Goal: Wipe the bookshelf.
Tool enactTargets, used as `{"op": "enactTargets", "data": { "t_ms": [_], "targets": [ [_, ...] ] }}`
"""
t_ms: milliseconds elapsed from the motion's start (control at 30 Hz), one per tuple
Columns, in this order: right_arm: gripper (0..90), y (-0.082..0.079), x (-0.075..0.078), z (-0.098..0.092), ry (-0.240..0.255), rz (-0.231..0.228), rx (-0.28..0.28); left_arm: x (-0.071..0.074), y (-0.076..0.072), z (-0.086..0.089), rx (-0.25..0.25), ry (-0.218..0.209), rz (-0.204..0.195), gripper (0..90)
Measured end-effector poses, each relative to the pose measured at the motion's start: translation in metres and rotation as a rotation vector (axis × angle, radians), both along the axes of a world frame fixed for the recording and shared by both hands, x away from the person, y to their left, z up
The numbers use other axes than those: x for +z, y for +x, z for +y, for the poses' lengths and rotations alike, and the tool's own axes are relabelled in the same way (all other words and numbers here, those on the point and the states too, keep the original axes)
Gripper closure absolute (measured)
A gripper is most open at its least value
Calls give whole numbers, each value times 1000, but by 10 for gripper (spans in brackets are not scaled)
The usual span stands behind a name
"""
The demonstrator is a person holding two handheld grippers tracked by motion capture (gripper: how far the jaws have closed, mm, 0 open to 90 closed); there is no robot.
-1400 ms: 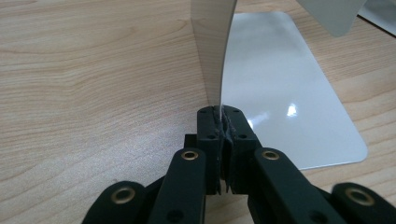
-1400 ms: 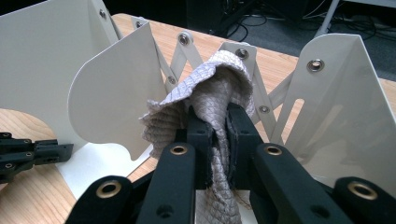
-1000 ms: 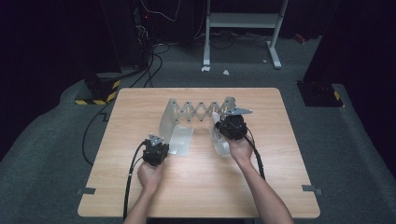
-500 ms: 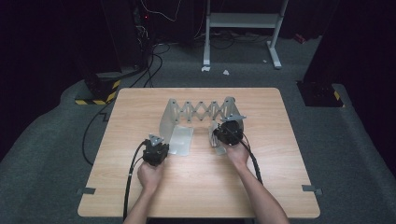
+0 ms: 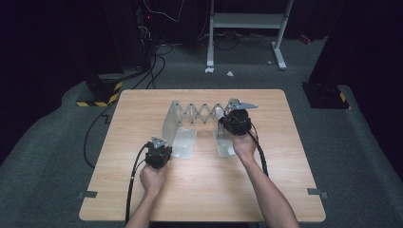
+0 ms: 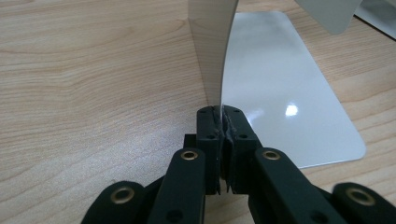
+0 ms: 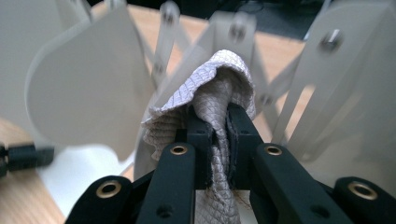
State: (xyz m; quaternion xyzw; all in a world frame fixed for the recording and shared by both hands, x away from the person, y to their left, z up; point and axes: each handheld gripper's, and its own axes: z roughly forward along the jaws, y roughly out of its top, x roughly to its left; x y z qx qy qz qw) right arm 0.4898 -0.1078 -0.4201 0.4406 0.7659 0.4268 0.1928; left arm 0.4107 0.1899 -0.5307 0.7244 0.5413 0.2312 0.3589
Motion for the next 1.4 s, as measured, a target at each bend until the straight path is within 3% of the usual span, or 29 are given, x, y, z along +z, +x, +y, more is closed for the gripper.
{"op": "enactTargets", "data": {
  "t_ms": [167,267,533,733,900,1000,1400],
  "targets": [
    [826,4,18,5,-12,-33,-34,0,0,0,0,-2,1,858],
    [826,7,16,9,-29,-29,-52,0,0,0,-1,-5,2,858],
    [827,13,0,13,-56,-7,-77,0,0,1,-1,-8,2,858],
    [828,17,-16,13,-86,33,-87,0,0,1,0,-9,2,858],
    [828,22,-38,14,-111,85,-105,0,0,1,0,-10,3,858],
    [828,23,-43,13,-113,94,-109,0,0,1,0,-10,2,858],
    [827,18,-16,0,-71,27,-121,0,0,1,-4,-10,2,859]
  ]
}}
